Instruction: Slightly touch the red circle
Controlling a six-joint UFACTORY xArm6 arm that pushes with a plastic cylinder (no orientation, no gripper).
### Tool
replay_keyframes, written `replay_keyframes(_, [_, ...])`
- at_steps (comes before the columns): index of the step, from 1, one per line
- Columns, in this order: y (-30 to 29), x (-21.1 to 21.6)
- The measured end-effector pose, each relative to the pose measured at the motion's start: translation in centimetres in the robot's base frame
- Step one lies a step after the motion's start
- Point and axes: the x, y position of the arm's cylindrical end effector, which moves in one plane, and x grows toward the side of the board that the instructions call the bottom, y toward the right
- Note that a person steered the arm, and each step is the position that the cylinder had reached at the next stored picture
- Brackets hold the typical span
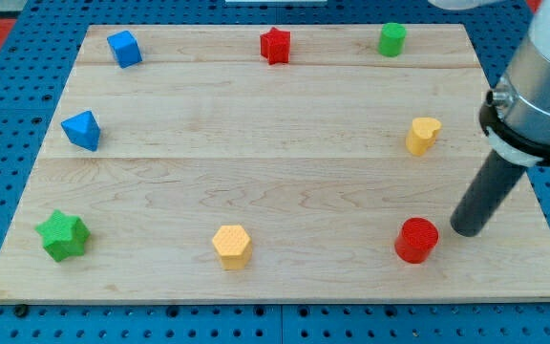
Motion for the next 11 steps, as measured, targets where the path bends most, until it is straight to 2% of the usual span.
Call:
replay_keyframes(1, [-3.0, -0.9])
replay_keyframes(3, [-3.9, -0.9])
replay_keyframes(4, [1.4, -0.9])
replay_keyframes(5, [5.1, 1.3])
replay_keyframes(6, [3.5, 5.1])
replay_keyframes(7, [-0.9, 4.7])
replay_keyframes(8, [-1.9, 2.7])
replay_keyframes(9, [-1.9, -1.1])
replay_keyframes(11, [-2.3, -2.9])
